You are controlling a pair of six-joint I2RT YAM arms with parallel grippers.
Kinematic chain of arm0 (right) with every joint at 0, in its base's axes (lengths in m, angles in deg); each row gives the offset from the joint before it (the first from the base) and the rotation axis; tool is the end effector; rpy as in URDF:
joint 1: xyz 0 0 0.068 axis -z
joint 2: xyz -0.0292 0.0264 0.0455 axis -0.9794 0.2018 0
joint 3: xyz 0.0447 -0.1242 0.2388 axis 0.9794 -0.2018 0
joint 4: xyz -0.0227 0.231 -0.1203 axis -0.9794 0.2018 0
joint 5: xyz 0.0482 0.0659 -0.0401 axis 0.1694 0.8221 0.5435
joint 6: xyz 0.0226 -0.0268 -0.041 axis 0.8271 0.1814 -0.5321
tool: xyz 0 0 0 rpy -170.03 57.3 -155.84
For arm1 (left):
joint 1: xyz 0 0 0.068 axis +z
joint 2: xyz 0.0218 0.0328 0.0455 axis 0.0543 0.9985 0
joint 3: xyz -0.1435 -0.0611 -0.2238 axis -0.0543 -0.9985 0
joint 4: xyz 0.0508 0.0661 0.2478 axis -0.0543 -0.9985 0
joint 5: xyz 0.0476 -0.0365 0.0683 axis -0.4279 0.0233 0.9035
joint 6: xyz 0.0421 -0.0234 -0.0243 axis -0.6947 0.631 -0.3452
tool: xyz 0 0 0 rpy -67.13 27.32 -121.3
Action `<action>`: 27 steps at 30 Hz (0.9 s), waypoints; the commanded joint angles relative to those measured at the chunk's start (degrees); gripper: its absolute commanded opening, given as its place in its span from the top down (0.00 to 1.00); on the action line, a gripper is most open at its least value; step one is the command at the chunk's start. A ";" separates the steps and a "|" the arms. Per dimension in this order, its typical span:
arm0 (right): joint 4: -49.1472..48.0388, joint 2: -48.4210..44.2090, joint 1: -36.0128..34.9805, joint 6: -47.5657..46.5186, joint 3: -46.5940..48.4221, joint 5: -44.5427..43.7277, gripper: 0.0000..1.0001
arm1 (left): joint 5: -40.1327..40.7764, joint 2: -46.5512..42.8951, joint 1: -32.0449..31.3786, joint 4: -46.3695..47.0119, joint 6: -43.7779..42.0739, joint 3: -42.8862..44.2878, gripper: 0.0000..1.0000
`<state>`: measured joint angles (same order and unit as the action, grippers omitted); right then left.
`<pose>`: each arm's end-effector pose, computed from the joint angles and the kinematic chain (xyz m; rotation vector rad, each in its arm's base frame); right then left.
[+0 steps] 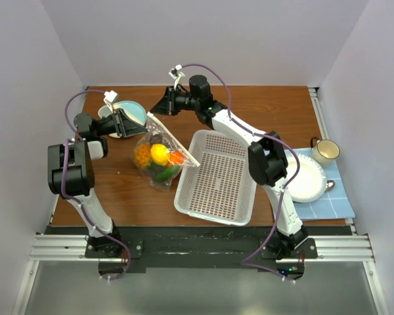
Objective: Open the zip-top bag and remove the fake food
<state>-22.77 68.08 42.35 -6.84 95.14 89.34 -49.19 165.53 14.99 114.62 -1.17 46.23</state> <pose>0.4339 0.3429 0.2881 -0.5518 1.8348 1.4745 0.3640 0.0403 0.2299 0.3089 1.8145 -1.7046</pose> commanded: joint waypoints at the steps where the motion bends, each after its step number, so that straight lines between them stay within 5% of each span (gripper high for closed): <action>1: -2.51 -2.05 -0.64 1.09 -0.13 1.58 0.98 | -12.22 0.82 0.78 33.94 -0.27 4.02 0.67; 5: -2.51 -3.02 -0.64 0.38 -1.72 1.14 0.96 | -12.22 1.70 1.22 33.94 0.52 5.61 0.70; 7: -1.64 -2.93 -0.55 0.12 -1.98 0.87 0.55 | -12.13 1.35 1.22 33.94 0.43 5.35 0.72; 9: -1.11 -2.93 -0.55 -0.23 -2.16 0.61 0.33 | -12.22 0.82 1.22 33.94 0.34 4.91 0.72; 14: -2.51 -3.20 -0.64 0.64 -3.65 0.43 0.30 | -12.22 -0.32 1.22 33.85 -0.36 3.50 0.72; 21: -5.06 -4.07 -0.55 1.61 -5.14 0.70 0.59 | -12.22 0.03 1.30 33.94 -0.18 4.12 0.72; 27: -5.24 -4.60 -0.55 2.05 -4.18 1.14 0.61 | -12.22 -0.32 1.30 33.94 -0.36 3.50 0.72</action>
<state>-25.31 68.06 42.00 -5.51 90.27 89.23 -49.19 166.84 15.84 114.64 -0.60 49.88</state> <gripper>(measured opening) 0.387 0.280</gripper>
